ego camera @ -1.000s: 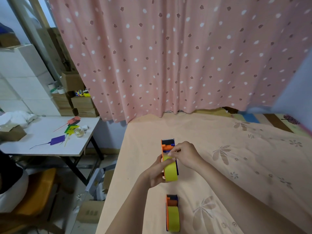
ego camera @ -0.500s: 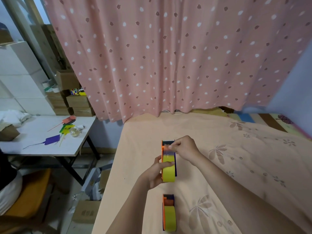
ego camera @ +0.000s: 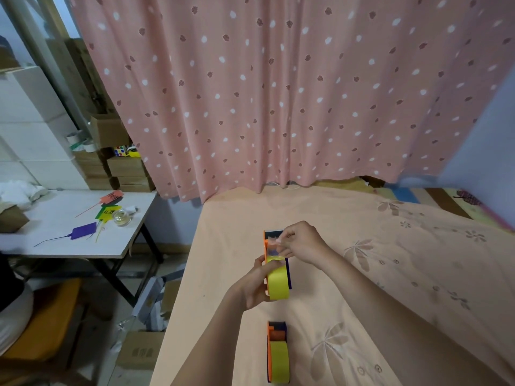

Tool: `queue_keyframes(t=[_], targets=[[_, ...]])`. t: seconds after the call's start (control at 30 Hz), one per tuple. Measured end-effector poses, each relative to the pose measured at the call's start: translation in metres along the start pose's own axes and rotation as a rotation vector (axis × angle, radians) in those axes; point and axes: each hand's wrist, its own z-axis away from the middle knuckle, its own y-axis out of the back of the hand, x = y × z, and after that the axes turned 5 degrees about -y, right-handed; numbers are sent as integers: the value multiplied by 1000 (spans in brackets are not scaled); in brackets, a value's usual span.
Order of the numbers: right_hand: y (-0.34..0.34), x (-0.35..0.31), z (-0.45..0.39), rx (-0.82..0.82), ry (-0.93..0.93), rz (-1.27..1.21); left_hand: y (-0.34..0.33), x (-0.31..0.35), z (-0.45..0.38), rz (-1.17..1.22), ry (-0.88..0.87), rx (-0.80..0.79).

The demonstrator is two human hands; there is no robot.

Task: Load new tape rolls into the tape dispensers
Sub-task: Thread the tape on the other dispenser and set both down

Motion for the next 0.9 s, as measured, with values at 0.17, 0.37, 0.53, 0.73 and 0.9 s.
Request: queue_keyframes(t=[0.17,0.37,0.53,0.73,0.9], targets=[[-4,3,0,14,-20,6,-3,0,-5,-15,10,58],[-9,2,-2,126,-36,24,-5,-2,-10,42,-5,110],[-6,-3,-7,190,-54,-2,-2,2,-10,2,-13,111],[1,-12,-12,236,-68,19,2,4,-6,52,-27,43],[1,-21,-19,271,-97,40,3,4,-8,41,-47,42]])
